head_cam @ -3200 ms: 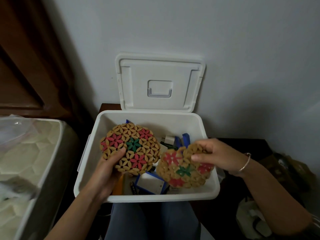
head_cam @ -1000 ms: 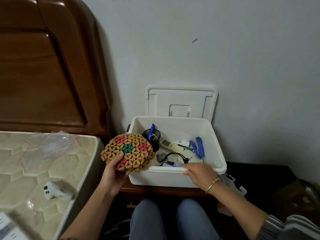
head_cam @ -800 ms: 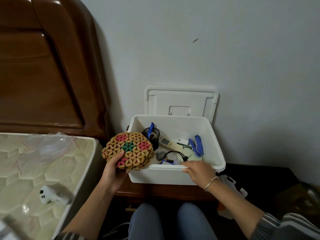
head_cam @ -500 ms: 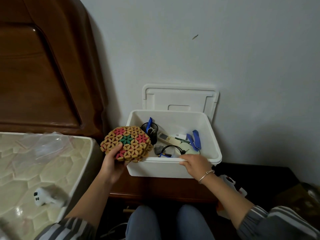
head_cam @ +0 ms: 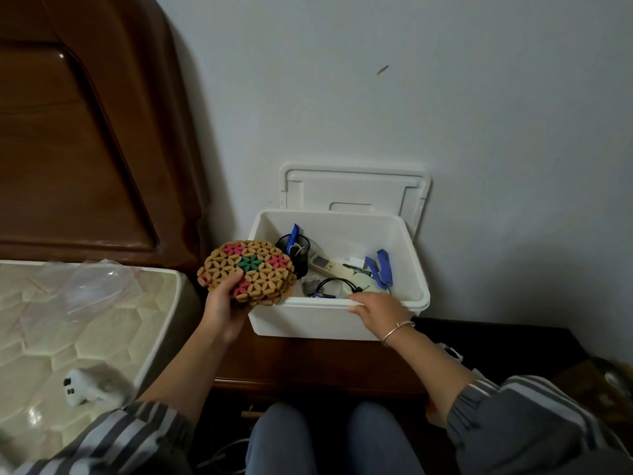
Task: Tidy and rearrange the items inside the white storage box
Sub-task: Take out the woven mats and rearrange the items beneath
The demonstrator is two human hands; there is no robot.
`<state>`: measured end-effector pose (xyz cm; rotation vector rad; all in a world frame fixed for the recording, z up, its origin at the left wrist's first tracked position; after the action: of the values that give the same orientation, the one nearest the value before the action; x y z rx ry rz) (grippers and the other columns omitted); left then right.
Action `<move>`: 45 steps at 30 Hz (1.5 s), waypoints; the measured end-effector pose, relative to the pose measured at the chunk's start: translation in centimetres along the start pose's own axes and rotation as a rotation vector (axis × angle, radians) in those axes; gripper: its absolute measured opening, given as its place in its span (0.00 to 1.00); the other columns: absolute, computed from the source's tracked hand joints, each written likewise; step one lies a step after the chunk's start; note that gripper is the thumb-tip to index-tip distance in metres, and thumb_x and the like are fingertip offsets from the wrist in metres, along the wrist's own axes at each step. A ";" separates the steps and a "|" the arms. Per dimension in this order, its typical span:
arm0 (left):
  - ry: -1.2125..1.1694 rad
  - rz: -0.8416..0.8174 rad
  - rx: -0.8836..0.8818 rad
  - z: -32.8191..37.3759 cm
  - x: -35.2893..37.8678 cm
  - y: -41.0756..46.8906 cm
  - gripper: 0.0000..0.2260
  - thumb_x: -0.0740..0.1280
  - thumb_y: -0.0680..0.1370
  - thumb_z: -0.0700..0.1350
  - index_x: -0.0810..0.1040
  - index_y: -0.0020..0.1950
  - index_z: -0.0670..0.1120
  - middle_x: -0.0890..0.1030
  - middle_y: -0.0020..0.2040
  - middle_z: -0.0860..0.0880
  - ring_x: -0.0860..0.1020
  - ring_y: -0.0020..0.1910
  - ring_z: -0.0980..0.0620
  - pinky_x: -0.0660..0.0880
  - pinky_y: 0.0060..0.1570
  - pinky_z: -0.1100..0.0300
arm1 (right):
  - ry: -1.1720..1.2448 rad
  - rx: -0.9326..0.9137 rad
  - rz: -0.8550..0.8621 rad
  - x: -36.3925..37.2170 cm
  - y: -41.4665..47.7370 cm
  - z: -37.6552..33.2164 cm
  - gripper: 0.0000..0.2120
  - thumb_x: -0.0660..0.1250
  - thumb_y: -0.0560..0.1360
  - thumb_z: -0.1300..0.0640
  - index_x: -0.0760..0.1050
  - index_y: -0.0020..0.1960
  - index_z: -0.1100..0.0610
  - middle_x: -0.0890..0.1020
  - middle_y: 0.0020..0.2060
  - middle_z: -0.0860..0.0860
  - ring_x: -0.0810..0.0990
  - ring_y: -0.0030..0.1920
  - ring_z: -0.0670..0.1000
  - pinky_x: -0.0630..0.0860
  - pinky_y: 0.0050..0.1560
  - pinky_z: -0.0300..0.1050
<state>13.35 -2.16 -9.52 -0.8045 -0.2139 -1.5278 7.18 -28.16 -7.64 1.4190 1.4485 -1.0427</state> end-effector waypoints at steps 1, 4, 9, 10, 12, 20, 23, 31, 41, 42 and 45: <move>0.011 -0.011 0.007 0.2 0.2 -0.5 0.19 0.64 0.79 0.43 0.71 0.69 0.41 0.80 0.62 0.42 0.78 0.60 0.43 0.76 0.53 0.53 | 0.007 0.009 -0.016 0.0 -0.1 0.0 0.14 0.60 0.79 0.50 0.76 0.62 0.50 0.82 0.53 0.51 0.78 0.54 0.54 0.73 0.53 0.48; 0.079 -0.143 -0.031 0.7 1.2 -3.3 0.20 0.65 0.77 0.44 0.72 0.69 0.42 0.80 0.63 0.42 0.79 0.61 0.42 0.74 0.59 0.49 | -0.015 0.008 -0.071 0.0 -0.4 -0.4 0.16 0.58 0.81 0.49 0.73 0.66 0.50 0.77 0.62 0.51 0.72 0.66 0.55 0.69 0.61 0.48; 0.260 -0.312 -0.222 0.1 0.6 -8.6 0.28 0.79 0.64 0.47 0.76 0.62 0.47 0.81 0.59 0.40 0.81 0.56 0.40 0.81 0.45 0.51 | 0.860 0.183 0.035 -1.5 -3.7 -2.7 0.25 0.52 0.76 0.35 0.73 0.65 0.47 0.77 0.62 0.43 0.70 0.69 0.46 0.63 0.67 0.38; 0.307 -0.339 -0.241 -0.4 0.5 -9.4 0.30 0.81 0.61 0.48 0.76 0.62 0.49 0.82 0.59 0.41 0.81 0.56 0.40 0.81 0.45 0.51 | 1.166 0.222 -0.080 -0.1 -4.4 -4.0 0.30 0.50 0.73 0.31 0.74 0.64 0.47 0.80 0.58 0.43 0.75 0.64 0.46 0.68 0.65 0.41; 0.401 -0.396 -0.269 -1.6 0.6 -10.4 0.35 0.82 0.60 0.50 0.73 0.64 0.52 0.81 0.60 0.42 0.80 0.58 0.41 0.80 0.49 0.49 | 1.513 0.270 -0.339 2.0 -6.1 -6.7 0.35 0.53 0.69 0.28 0.74 0.64 0.51 0.83 0.53 0.49 0.80 0.56 0.50 0.76 0.55 0.48; 0.723 -0.330 -0.025 -6.3 0.6 -8.6 0.25 0.78 0.68 0.44 0.75 0.62 0.49 0.83 0.57 0.50 0.81 0.57 0.50 0.80 0.50 0.57 | 1.016 0.164 -0.150 3.2 -7.4 -4.3 0.30 0.77 0.67 0.58 0.65 0.59 0.41 0.77 0.54 0.40 0.77 0.51 0.33 0.74 0.45 0.25; 0.895 -0.361 0.153 -7.1 1.3 -7.2 0.24 0.77 0.70 0.42 0.75 0.64 0.49 0.83 0.57 0.52 0.80 0.58 0.56 0.76 0.56 0.61 | 0.888 0.142 0.023 3.9 -7.3 -2.7 0.29 0.76 0.68 0.61 0.64 0.61 0.46 0.76 0.55 0.44 0.76 0.55 0.39 0.70 0.50 0.24; 0.966 -0.275 0.153 -11.5 0.3 -2.6 0.21 0.77 0.69 0.38 0.78 0.60 0.44 0.83 0.55 0.52 0.80 0.55 0.58 0.76 0.55 0.62 | 0.798 0.298 0.182 8.3 -6.3 1.4 0.31 0.75 0.68 0.63 0.66 0.67 0.58 0.76 0.59 0.53 0.74 0.61 0.52 0.73 0.61 0.44; 0.906 -0.159 0.078 -13.5 0.5 -1.0 0.24 0.75 0.69 0.34 0.73 0.62 0.47 0.80 0.57 0.50 0.78 0.58 0.54 0.75 0.51 0.68 | 0.788 0.327 0.223 9.8 -5.5 3.5 0.33 0.76 0.67 0.62 0.65 0.68 0.59 0.74 0.62 0.54 0.73 0.63 0.51 0.73 0.64 0.48; 0.886 -0.148 0.064 -13.7 0.5 -1.1 0.25 0.75 0.70 0.35 0.71 0.62 0.48 0.79 0.58 0.49 0.77 0.58 0.54 0.76 0.53 0.64 | 0.790 0.328 0.225 9.9 -5.6 3.7 0.33 0.76 0.67 0.63 0.65 0.68 0.59 0.74 0.62 0.54 0.73 0.63 0.52 0.73 0.64 0.48; 0.781 -0.153 -0.028 -14.6 0.8 -1.4 0.28 0.76 0.70 0.36 0.68 0.64 0.51 0.76 0.61 0.48 0.76 0.61 0.53 0.77 0.57 0.58 | 0.802 0.343 0.229 10.2 -5.6 4.1 0.34 0.76 0.67 0.62 0.64 0.68 0.59 0.74 0.62 0.54 0.73 0.64 0.52 0.73 0.63 0.47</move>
<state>6.90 -11.08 -19.30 -0.1689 0.3313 -1.8794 1.47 -29.07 -18.58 2.3680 1.6218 -0.6028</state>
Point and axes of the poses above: each hand's wrist, its own y-axis towards the middle knuckle, its own x-axis out of the palm, z = x × y, the point moved 10 cm from there along y, towards the middle knuckle
